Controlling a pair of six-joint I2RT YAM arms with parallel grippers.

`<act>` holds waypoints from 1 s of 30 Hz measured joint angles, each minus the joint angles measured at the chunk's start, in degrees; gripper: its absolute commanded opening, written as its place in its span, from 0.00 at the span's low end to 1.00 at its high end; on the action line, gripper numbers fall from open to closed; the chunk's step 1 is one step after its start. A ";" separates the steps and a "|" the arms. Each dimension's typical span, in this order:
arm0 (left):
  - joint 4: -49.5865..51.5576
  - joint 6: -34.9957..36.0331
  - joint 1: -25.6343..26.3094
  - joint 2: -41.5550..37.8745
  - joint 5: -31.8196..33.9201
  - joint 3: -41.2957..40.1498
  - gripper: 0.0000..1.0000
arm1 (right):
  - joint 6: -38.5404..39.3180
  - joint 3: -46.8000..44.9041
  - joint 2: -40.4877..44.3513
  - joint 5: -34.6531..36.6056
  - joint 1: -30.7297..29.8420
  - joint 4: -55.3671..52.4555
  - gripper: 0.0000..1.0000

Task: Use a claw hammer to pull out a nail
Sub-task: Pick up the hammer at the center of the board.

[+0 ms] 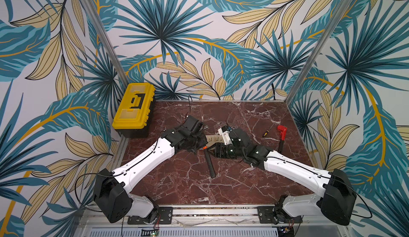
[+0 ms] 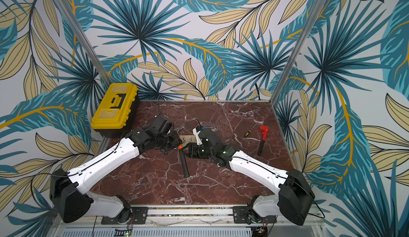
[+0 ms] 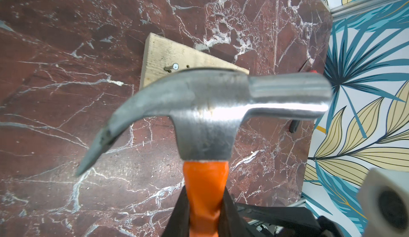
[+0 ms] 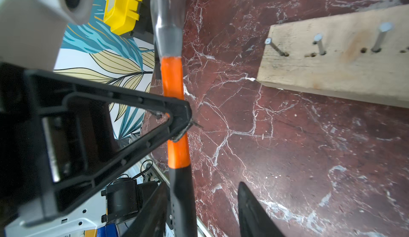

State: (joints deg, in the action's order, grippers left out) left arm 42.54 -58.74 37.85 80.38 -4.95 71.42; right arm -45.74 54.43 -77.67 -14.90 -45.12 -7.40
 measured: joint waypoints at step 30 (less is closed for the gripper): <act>-14.34 -1.31 0.00 -7.48 1.81 -6.36 0.00 | -0.11 -0.68 0.94 -2.49 -0.42 2.78 0.35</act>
State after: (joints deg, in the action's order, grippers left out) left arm 28.21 -60.05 37.85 72.90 -3.14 65.06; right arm -45.84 53.76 -76.73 -17.39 -45.54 -4.62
